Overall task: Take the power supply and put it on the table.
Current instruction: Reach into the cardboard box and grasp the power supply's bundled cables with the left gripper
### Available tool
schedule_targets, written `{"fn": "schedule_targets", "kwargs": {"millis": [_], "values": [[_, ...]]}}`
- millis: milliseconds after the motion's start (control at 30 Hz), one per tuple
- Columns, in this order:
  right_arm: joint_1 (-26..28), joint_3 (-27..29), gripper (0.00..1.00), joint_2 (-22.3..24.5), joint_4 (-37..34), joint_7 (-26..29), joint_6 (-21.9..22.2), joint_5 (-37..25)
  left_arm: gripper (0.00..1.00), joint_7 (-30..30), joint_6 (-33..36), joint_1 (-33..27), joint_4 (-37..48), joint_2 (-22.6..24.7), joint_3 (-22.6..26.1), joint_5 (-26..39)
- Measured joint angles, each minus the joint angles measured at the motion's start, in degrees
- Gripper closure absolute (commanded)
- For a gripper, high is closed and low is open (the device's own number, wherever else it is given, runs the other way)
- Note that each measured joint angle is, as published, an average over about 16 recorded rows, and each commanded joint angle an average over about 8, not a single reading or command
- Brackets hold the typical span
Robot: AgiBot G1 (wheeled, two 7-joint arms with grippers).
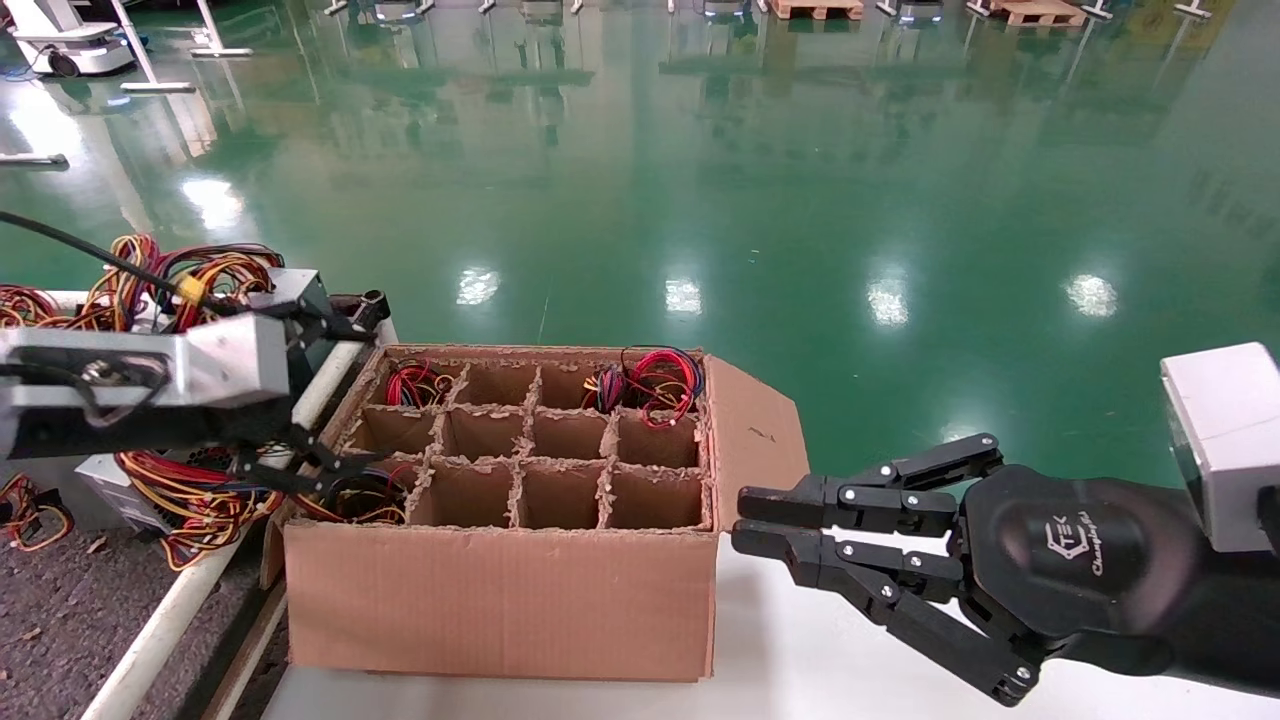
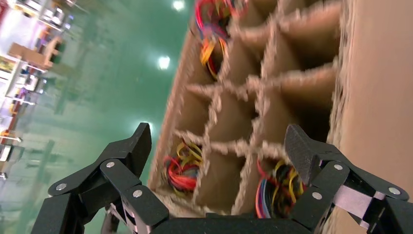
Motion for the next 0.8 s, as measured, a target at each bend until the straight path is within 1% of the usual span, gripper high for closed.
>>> {"fn": "schedule_targets", "kwargs": {"millis": [167,333,367,400,433,600,633,667,700,800], "values": [[0.00,0.00,1.00,0.00,0.00,0.00,0.00,0.00,0.00,5.63,-0.04,-3.41,6.74,2.61,2.36,4.66],[0.00,0.00,1.00,0.00,0.00,0.00,0.00,0.00,0.00,9.79,-0.46,-5.79,12.81,4.58,3.82,7.39],[0.00,0.00,0.98,0.00,0.00,0.00,0.00,0.00,0.00,10.51,-0.66,-6.17,13.92,4.91,3.99,7.75],[0.00,0.00,0.86,0.00,0.00,0.00,0.00,0.00,0.00,11.18,-0.90,-6.50,14.96,5.22,4.11,8.03],[0.00,0.00,0.73,0.00,0.00,0.00,0.00,0.00,0.08,11.83,-1.16,-6.81,15.94,5.51,4.21,8.27],[0.00,0.00,0.11,0.00,0.00,0.00,0.00,0.00,0.71,14.66,-2.37,-7.96,20.25,6.73,4.50,9.08],[0.00,0.00,0.00,0.00,0.00,0.00,0.00,0.00,0.83,15.13,-2.54,-8.15,20.97,6.92,4.56,9.22],[0.00,0.00,0.00,0.00,0.00,0.00,0.00,0.00,0.96,15.59,-2.69,-8.33,21.67,7.11,4.62,9.36],[0.00,0.00,0.00,0.00,0.00,0.00,0.00,0.00,1.00,16.01,-2.82,-8.50,22.33,7.28,4.67,9.47],[0.00,0.00,0.00,0.00,0.00,0.00,0.00,0.00,1.00,17.13,-3.08,-8.95,24.17,7.75,4.79,9.72]]}}
